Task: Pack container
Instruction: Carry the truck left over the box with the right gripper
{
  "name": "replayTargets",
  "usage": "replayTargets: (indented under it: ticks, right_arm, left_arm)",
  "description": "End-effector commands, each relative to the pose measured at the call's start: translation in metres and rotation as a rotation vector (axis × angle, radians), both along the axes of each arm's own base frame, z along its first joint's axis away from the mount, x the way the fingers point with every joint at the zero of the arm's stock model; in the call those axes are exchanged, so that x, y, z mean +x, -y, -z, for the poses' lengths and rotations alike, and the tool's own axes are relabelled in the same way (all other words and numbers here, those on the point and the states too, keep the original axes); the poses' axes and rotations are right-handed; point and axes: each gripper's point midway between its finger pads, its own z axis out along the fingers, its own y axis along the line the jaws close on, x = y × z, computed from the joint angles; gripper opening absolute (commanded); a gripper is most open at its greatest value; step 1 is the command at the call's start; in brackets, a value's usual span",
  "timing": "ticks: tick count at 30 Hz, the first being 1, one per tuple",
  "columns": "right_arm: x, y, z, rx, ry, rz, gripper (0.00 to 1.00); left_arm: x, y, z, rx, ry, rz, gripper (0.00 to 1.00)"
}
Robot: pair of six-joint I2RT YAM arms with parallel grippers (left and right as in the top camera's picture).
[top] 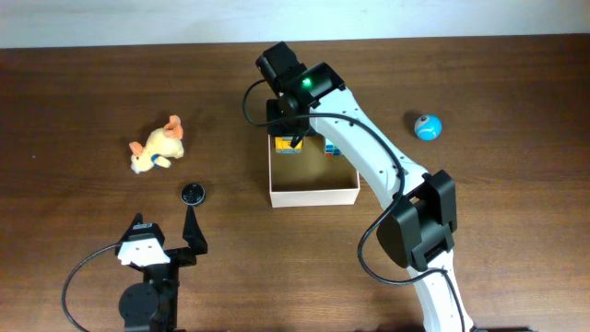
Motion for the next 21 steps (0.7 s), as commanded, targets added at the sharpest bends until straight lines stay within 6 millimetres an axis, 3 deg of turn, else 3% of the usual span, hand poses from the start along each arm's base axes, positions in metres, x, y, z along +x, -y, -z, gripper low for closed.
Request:
replayTargets:
  ticks: [1, 13, 21]
  right_arm:
    - [-0.005, -0.008, 0.006, -0.007, -0.004, 0.003, 0.43]
    - [-0.022, -0.008, 0.028, -0.042, -0.065, 0.004, 0.43]
    - [-0.019, -0.01, 0.028, -0.034, -0.055, 0.01, 0.43]
  left_arm:
    - [0.0, 0.001, 0.002, 0.015, -0.009, 0.007, 0.99]
    - [0.0, 0.001, 0.002, 0.015, -0.009, 0.007, 0.99]
    - [0.0, 0.001, 0.002, 0.015, -0.009, 0.007, 0.99]
